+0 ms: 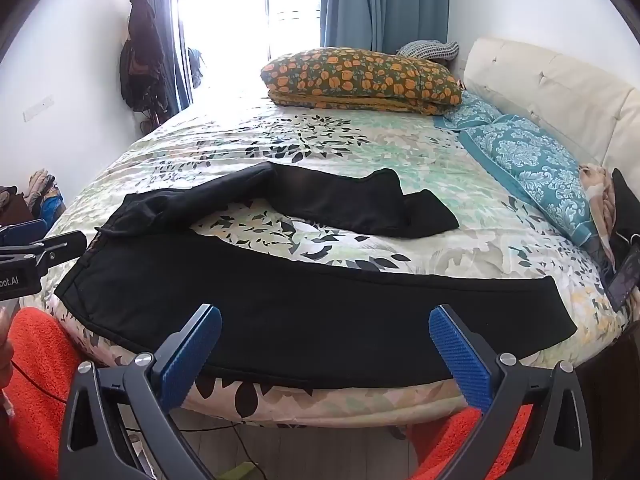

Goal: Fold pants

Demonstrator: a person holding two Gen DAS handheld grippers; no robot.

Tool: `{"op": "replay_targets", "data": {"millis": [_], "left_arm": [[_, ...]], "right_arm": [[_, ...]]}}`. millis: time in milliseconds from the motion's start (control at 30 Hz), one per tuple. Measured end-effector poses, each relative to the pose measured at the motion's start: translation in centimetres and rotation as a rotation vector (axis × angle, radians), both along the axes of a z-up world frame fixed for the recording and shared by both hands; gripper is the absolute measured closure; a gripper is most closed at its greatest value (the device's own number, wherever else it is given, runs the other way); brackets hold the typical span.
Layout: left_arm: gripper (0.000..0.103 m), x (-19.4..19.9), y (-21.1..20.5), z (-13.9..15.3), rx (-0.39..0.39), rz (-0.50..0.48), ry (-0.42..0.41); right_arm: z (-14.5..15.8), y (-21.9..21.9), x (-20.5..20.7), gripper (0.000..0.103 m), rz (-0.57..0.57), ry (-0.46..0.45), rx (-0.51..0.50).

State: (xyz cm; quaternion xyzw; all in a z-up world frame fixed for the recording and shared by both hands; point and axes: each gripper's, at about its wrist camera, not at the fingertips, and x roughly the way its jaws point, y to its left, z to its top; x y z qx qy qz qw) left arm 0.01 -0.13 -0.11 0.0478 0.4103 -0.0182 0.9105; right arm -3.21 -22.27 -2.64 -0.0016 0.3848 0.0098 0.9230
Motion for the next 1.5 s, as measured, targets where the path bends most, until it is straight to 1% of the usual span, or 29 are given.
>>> {"op": "replay_targets", "data": {"millis": [67, 100, 167, 200, 333, 567, 800, 1500], "left_arm": [[0.004, -0.1, -0.3, 0.0, -0.003, 0.007, 0.001], [0.004, 0.2, -0.2, -0.3, -0.017, 0.004, 0.024], [0.004, 0.7, -0.4, -0.8, -0.024, -0.004, 0.039], [0.004, 0.4, 0.2, -0.6, -0.045, -0.010, 0.028], [0.004, 0.3, 0.2, -0.7, -0.045, -0.020, 0.028], [0.004, 0.1, -0.2, -1.1, -0.032, -0.024, 0.039], [0.004, 0.0, -0.3, -1.4, -0.033, -0.026, 0.057], [0.004, 0.1, -0.9, -1.8, -0.025, -0.035, 0.076]], "right_arm": [[-0.1, 0.0, -0.1, 0.000, -0.002, 0.010, 0.003], [-0.1, 0.0, 0.0, 0.000, 0.002, 0.011, 0.016], [0.0, 0.5, -0.2, 0.000, 0.001, -0.009, 0.010], [0.2, 0.1, -0.2, 0.000, 0.002, -0.012, 0.028], [0.3, -0.1, -0.2, 0.000, 0.006, -0.025, 0.042], [-0.2, 0.0, 0.0, 0.000, 0.011, -0.015, 0.056], [-0.3, 0.4, -0.2, 0.000, 0.024, -0.024, 0.052], [-1.5, 0.0, 0.1, 0.000, 0.010, 0.016, 0.066]]}}
